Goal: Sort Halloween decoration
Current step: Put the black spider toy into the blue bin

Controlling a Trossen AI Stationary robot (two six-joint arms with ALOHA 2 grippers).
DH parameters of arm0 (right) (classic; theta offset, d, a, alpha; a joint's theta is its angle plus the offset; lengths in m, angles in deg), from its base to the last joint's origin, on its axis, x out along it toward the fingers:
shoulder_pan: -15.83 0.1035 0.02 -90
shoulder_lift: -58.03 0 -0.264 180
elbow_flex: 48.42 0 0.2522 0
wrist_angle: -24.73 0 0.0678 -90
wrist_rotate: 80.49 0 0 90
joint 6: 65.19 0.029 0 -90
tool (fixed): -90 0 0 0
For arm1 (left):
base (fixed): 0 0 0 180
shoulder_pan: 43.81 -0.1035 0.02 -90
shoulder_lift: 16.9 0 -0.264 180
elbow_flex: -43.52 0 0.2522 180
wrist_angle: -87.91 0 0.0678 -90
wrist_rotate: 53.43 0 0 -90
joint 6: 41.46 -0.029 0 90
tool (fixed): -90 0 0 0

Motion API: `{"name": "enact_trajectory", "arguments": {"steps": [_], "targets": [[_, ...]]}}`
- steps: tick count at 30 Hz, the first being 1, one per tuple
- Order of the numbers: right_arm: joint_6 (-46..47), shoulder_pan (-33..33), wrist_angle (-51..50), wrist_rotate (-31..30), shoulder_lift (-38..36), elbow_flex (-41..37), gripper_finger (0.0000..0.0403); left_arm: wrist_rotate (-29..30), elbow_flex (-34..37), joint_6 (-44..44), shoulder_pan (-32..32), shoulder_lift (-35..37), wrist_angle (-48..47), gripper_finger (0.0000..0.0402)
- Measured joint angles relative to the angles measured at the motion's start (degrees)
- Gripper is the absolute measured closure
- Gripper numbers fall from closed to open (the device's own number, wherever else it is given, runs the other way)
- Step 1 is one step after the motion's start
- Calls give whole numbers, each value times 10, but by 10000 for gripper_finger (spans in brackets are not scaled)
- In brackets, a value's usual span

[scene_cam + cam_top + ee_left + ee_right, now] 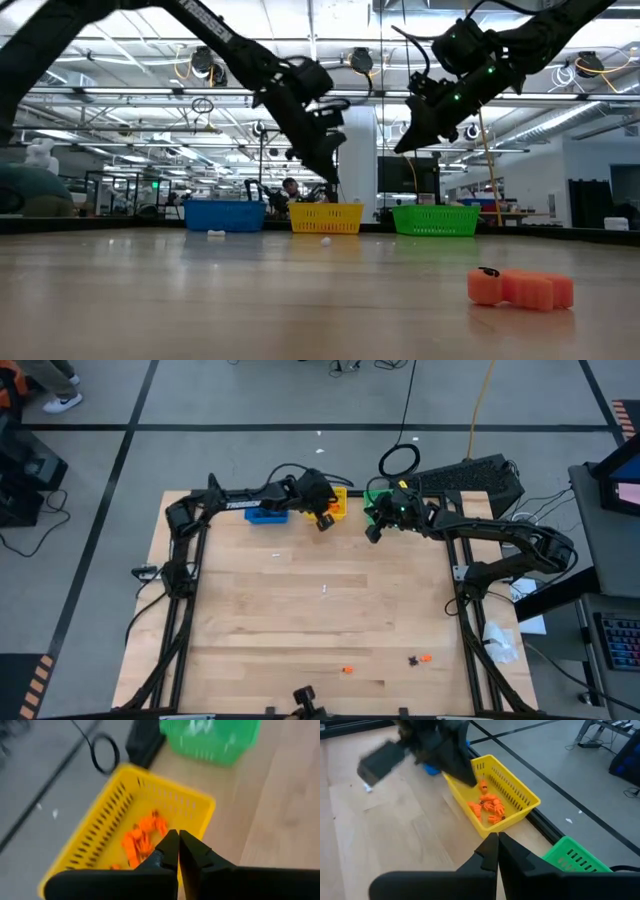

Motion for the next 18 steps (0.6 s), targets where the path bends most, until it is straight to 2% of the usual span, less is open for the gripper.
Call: {"name": "enact_trajectory", "arguments": {"steps": [4, 11, 14, 18], "targets": [[-3, 13, 3, -1, 0, 0, 403, 3, 74, 19, 13, 61, 83, 396], [17, 53, -33, -4, -1, 0, 403, 2, 281, 58, 60, 187, 241, 401], [29, 89, -100, -22, -8, 6, 403, 3, 366, 77, 90, 239, 307, 401], [79, 158, -260, -63, -19, 36, 403, 15, 455, 88, 135, 299, 388, 401]]}}
